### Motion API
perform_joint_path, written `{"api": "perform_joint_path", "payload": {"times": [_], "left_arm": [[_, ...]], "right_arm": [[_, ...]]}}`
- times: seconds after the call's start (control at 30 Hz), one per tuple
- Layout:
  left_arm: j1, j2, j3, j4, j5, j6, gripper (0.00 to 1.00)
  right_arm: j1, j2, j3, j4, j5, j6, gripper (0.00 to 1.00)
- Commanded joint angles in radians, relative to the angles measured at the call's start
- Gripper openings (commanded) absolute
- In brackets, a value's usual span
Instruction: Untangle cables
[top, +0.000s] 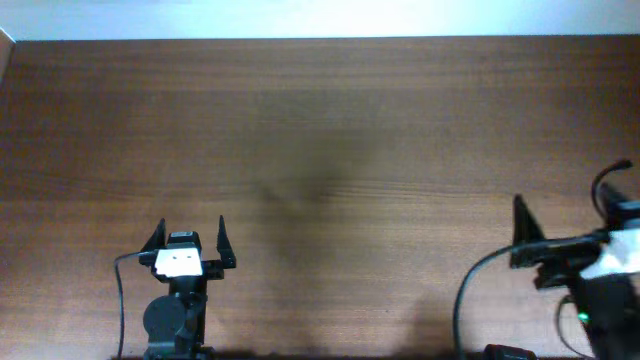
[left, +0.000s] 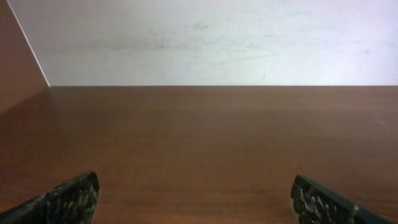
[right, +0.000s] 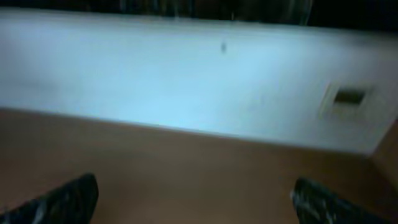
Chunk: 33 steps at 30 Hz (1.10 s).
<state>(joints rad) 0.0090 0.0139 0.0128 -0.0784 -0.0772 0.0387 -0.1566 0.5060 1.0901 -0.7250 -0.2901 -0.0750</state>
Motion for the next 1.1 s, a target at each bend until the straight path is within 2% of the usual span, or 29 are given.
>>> {"api": "perform_joint_path", "payload": {"times": [0.0,0.2,0.23,0.37,0.5,0.57,0.63,0.7,1.07], "left_arm": [[0.007,-0.008,-0.003,-0.002,0.01,-0.008,0.99],[0.007,-0.008,-0.003,-0.002,0.01,-0.008,0.99],[0.007,-0.008,-0.003,-0.002,0.01,-0.008,0.99],[0.007,-0.008,-0.003,-0.002,0.01,-0.008,0.99],[0.007,-0.008,-0.003,-0.002,0.01,-0.008,0.99],[0.007,-0.008,-0.003,-0.002,0.01,-0.008,0.99],[0.007,-0.008,-0.003,-0.002,0.01,-0.008,0.99],[0.007,-0.008,-0.003,-0.002,0.01,-0.008,0.99],[0.007,-0.008,-0.003,-0.002,0.01,-0.008,0.99]], "right_arm": [[0.031,-0.107,-0.298,0.258,0.006,0.001,0.99],[0.111,-0.345,-0.815,0.836,-0.004,0.0,0.99],[0.139,-0.356,-0.851,0.868,0.027,0.0,0.99],[0.222,-0.357,-0.916,0.879,0.153,0.0,0.99],[0.222,-0.388,-0.994,0.887,0.176,0.0,0.99],[0.221,-0.459,-1.087,0.961,0.201,0.009,0.99],[0.219,-0.503,-1.085,0.907,0.266,0.009,0.99],[0.185,-0.503,-1.085,0.849,0.38,0.164,0.99],[0.163,-0.503,-1.085,0.644,0.324,0.158,0.99]]}}
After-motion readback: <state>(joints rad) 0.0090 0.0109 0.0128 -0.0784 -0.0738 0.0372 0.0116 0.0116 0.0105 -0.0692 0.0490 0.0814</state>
